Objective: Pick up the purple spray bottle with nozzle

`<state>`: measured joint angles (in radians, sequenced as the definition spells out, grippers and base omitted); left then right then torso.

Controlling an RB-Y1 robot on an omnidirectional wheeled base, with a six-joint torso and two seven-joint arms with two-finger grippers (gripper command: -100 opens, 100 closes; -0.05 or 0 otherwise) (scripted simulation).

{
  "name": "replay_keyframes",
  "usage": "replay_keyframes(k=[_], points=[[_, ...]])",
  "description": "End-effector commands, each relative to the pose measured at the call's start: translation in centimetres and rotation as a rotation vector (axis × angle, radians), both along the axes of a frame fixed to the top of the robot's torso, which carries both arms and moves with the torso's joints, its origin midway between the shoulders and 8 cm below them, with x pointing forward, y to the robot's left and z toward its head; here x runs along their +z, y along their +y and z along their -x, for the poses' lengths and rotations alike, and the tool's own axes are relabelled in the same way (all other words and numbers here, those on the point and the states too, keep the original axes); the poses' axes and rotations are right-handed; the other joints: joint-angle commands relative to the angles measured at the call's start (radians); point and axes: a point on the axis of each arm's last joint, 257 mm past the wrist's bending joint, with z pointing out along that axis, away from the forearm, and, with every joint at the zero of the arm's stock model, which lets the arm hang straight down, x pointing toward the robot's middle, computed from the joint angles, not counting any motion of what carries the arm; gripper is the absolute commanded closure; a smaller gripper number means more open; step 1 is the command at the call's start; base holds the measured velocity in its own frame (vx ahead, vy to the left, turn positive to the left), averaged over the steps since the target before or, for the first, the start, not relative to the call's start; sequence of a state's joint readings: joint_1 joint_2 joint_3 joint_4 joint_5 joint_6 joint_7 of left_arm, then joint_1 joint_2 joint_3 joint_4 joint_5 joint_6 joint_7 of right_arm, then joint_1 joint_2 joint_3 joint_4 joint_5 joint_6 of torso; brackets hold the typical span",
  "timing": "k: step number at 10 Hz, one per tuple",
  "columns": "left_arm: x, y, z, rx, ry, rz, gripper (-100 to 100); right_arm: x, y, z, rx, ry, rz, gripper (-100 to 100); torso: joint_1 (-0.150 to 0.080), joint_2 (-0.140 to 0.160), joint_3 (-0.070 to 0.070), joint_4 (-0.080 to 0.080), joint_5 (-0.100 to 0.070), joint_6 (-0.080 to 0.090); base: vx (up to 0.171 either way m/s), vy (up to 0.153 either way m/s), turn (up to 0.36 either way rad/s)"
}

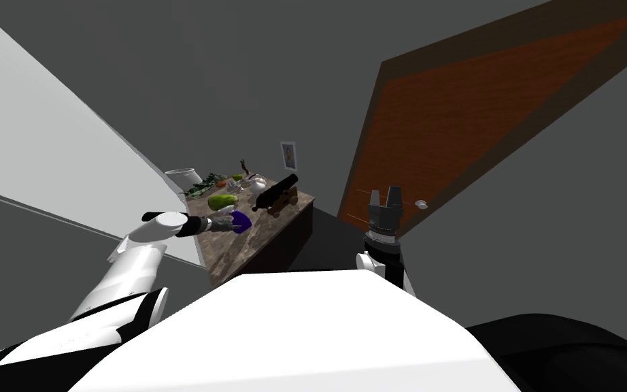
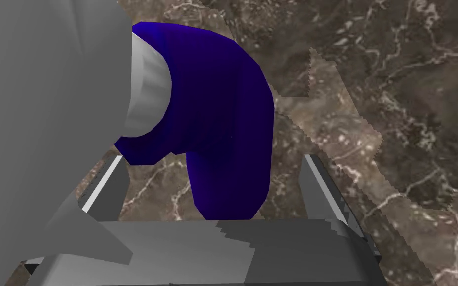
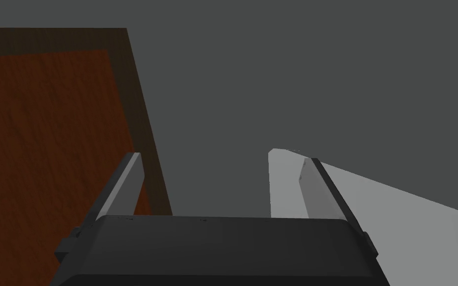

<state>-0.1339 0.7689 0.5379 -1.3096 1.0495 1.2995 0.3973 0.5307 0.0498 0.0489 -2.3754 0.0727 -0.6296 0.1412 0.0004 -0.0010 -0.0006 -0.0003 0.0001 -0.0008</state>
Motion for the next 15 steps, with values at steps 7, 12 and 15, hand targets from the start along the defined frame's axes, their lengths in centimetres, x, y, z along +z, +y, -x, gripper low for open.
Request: replay_keyframes(k=[7,12,15], points=[[1.5,-1.2,1.9,-0.023,0.088,0.176,-100,0.0,0.0,0.0,0.0,0.0,0.0,0,0.0,0.0,0.0,0.0,0.0,0.0,0.014,0.015,-0.049],[2.0,-1.7,2.7,-0.034,0.115,0.229,0,0.0,0.0,0.0,0.0,0.0,0.0,0,0.0,0.002,0.001,0.001,0.0,0.0,0.003,0.028,-0.024],[0.7,-2.0,2.4,-0.027,0.117,0.231,-100,0.0,0.0,0.0,0.0,0.0,0.0,0,-0.001,-0.001,0.0,0.0,0.0,0.0,0.024,-0.001,-0.038]])
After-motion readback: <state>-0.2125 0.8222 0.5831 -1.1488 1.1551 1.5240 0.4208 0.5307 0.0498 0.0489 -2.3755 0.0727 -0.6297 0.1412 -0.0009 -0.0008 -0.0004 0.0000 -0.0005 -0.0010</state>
